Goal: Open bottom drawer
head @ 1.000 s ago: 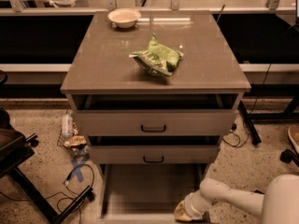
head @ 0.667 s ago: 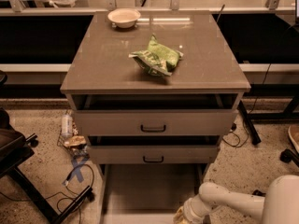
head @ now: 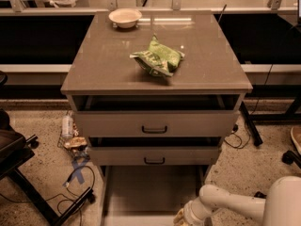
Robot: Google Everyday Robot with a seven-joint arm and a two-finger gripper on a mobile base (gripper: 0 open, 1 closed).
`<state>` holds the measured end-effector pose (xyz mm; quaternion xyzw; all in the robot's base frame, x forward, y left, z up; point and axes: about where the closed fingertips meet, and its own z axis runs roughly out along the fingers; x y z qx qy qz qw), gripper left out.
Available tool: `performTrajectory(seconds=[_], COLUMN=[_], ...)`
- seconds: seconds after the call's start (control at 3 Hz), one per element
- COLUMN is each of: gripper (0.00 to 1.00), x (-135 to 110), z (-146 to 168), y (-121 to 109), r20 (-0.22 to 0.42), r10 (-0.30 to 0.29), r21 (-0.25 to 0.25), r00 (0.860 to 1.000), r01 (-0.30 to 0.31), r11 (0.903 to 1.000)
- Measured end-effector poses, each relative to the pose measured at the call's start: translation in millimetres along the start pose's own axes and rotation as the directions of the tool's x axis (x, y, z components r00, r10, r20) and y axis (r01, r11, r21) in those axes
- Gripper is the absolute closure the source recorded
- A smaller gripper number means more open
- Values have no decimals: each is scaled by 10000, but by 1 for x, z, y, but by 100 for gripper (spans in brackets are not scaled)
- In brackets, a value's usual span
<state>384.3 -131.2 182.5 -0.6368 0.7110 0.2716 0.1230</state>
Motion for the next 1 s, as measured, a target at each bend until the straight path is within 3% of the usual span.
performTrajectory(seconds=[0.33, 0.67, 1.0], gripper=[7, 0, 0], x=[0, 0, 0], z=[0, 0, 0], y=[0, 0, -1], r20=[0, 1, 2], r10=[0, 0, 0], r21=[-1, -4, -6], r00=[10000, 10000, 10000], r01=[0, 0, 0], r11=[10000, 10000, 10000])
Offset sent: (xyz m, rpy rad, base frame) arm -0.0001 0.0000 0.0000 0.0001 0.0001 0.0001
